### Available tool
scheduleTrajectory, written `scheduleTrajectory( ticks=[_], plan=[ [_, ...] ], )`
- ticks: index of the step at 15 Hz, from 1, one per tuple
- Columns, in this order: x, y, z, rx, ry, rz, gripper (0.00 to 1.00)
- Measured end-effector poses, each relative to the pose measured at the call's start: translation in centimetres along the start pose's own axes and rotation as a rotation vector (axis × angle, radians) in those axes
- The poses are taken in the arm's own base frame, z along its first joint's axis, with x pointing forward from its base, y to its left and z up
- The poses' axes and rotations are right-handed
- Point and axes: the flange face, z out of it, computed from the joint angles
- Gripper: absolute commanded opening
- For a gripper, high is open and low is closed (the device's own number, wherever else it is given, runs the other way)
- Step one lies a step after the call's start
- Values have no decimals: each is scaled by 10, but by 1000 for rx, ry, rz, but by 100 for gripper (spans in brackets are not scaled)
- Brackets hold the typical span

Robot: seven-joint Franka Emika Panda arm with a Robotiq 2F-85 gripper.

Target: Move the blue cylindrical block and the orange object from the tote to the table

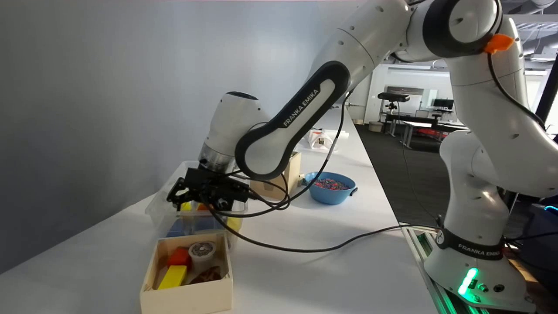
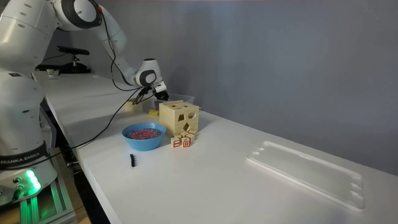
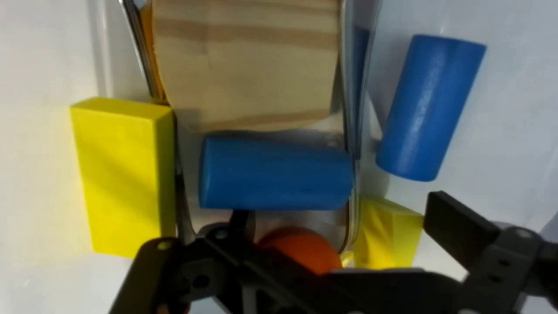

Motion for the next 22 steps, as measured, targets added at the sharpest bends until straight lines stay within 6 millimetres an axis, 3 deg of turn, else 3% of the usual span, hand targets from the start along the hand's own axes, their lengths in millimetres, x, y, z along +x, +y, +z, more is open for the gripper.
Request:
scheduleTrajectory(
  ticks=[4, 8, 14, 19, 22],
  plan=[
    [-1, -8, -24, 4, -24, 9, 100],
    [1, -3, -39, -115, -45, -11, 100],
    [4, 3, -26, -197, -44, -41, 100],
    [-14, -2, -24, -224, -69, -62, 99],
    [-18, -4, -22, -230, -73, -69, 92]
  ],
)
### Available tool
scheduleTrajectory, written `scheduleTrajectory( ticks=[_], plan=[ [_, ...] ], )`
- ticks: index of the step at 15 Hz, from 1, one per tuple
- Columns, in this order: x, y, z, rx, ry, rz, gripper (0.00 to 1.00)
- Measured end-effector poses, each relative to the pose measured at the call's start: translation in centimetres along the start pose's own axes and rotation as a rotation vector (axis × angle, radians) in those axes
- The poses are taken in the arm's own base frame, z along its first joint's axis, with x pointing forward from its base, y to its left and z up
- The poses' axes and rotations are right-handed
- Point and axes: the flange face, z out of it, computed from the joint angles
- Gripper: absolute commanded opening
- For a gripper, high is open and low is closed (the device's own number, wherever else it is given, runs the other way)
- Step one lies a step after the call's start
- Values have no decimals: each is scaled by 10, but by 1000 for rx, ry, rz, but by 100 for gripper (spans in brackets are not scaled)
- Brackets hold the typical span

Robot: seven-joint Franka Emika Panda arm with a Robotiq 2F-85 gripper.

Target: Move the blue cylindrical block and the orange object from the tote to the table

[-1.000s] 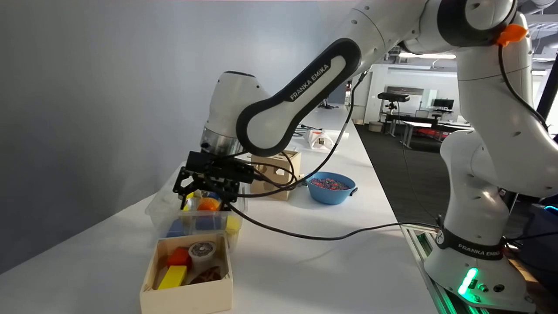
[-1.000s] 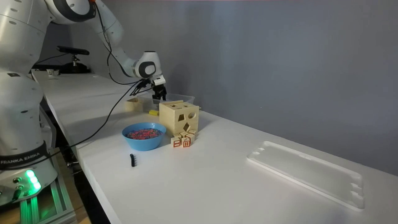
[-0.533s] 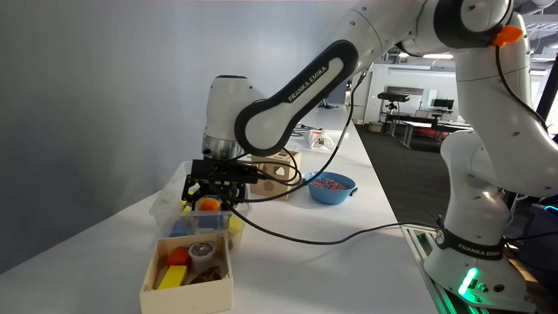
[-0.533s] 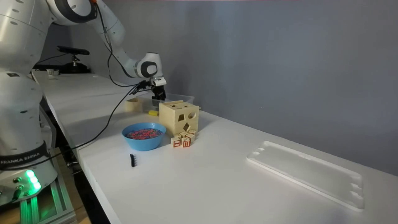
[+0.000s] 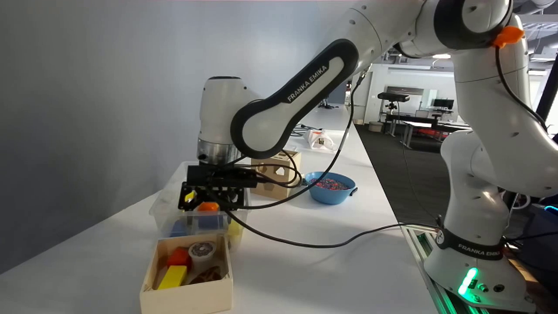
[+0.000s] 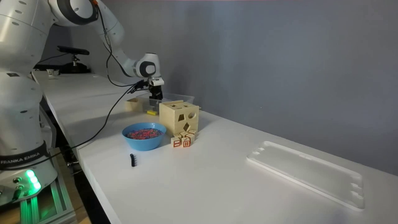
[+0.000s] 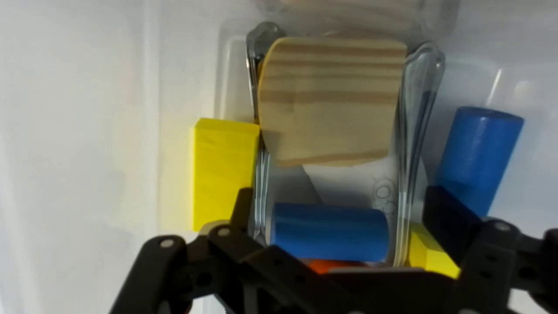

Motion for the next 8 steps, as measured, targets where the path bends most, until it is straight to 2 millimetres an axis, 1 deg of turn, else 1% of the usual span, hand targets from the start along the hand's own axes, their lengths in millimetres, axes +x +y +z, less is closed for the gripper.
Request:
scheduleTrajectory(
  ticks=[1, 2, 3, 5, 6, 7, 8],
  plan=[
    [1, -1, 3, -2, 0, 1, 93],
    [2, -2, 6, -5, 1, 3, 89],
    [4, -5, 10, -4, 2, 7, 91],
    [5, -11, 19, -1, 4, 13, 90],
    [6, -15, 23, 0, 5, 15, 79],
    [6, -19, 27, 0, 5, 17, 64],
    [6, -22, 30, -1, 5, 21, 59]
  ],
)
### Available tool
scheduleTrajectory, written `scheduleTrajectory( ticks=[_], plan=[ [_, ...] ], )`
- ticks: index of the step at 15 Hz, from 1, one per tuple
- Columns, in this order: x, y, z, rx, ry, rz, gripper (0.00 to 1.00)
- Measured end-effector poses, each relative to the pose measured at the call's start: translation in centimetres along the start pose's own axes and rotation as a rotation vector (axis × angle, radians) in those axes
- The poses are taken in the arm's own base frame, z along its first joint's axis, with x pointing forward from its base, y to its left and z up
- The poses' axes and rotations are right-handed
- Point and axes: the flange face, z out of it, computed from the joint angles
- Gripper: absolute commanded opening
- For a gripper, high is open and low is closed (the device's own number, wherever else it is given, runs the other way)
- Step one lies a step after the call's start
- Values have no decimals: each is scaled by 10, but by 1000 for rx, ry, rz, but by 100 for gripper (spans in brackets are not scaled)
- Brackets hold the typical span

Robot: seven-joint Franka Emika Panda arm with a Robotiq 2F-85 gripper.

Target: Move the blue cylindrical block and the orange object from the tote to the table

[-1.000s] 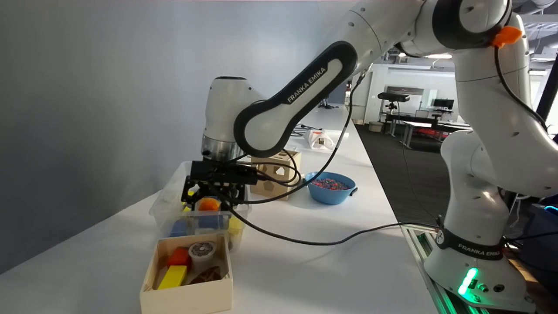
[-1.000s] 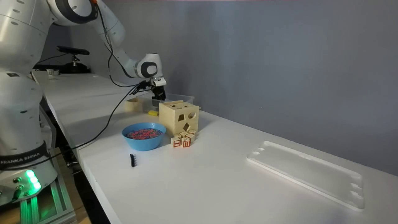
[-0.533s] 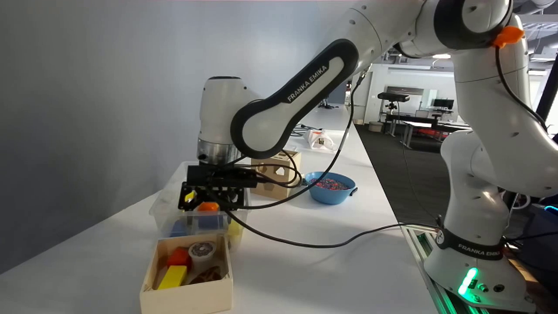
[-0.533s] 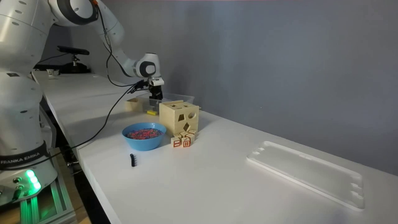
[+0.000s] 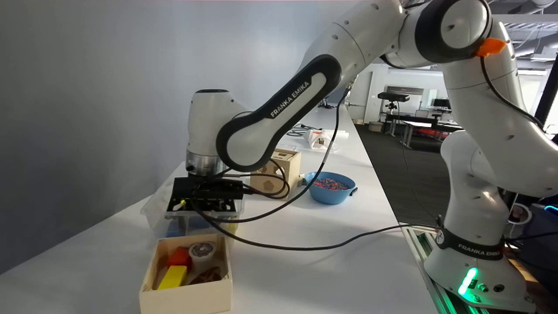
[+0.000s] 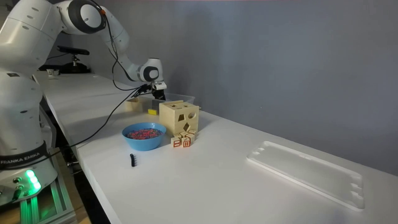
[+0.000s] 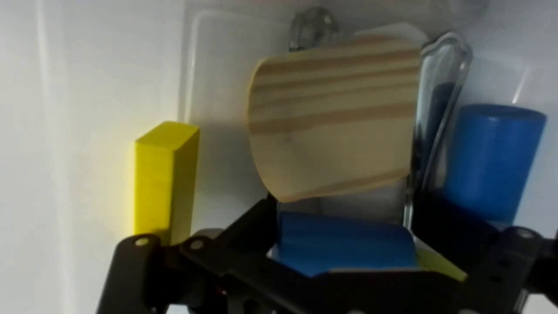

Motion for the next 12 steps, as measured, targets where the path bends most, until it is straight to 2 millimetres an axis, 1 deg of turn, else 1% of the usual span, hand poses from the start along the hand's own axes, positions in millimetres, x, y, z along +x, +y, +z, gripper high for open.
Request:
scheduleTrajectory(
  ticks=[1, 6, 10, 12],
  plan=[
    [0, -3, 1, 2, 1, 2, 55],
    [3, -15, -7, 6, 3, 17, 49],
    [4, -18, -14, -7, 1, 22, 45],
    [3, -17, -22, -6, -1, 12, 43]
  ],
)
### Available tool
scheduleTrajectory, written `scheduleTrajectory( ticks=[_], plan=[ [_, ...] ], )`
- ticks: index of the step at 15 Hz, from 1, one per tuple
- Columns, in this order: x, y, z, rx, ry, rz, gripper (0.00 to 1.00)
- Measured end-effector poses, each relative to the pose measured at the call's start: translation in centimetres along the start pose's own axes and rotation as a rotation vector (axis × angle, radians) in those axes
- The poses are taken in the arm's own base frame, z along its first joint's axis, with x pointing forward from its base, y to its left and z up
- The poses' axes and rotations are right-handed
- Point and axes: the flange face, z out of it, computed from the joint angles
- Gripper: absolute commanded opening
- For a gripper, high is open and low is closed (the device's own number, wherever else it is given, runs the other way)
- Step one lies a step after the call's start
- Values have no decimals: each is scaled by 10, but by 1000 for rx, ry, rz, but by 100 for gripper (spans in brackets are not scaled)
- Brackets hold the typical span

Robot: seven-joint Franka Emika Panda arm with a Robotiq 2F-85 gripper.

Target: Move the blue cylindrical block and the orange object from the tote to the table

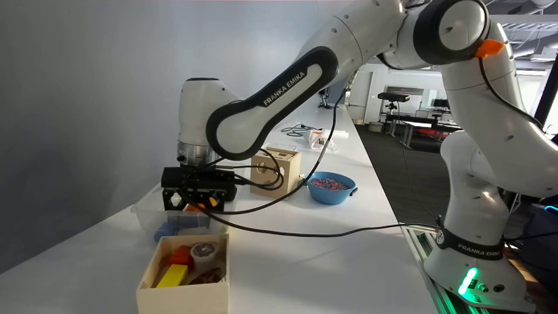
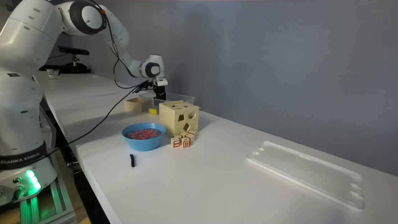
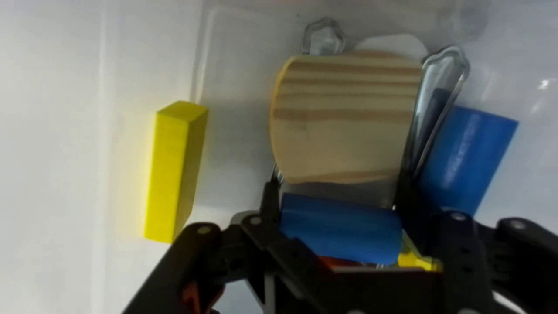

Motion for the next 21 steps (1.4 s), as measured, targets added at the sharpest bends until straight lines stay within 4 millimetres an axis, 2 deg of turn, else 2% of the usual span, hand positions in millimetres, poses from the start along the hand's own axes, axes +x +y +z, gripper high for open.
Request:
scheduleTrajectory(
  ticks=[2, 5, 7, 9, 16, 21],
  plan=[
    [-4, 3, -13, 12, -2, -24, 43],
    [-12, 14, -50, 44, -4, -75, 43],
    [-15, 27, -76, 62, -1, -92, 43],
    [-12, 44, -92, 48, 2, -86, 43],
    [25, 103, -105, -14, 81, 12, 43],
    [37, 138, -125, 25, 122, 137, 43]
  ],
)
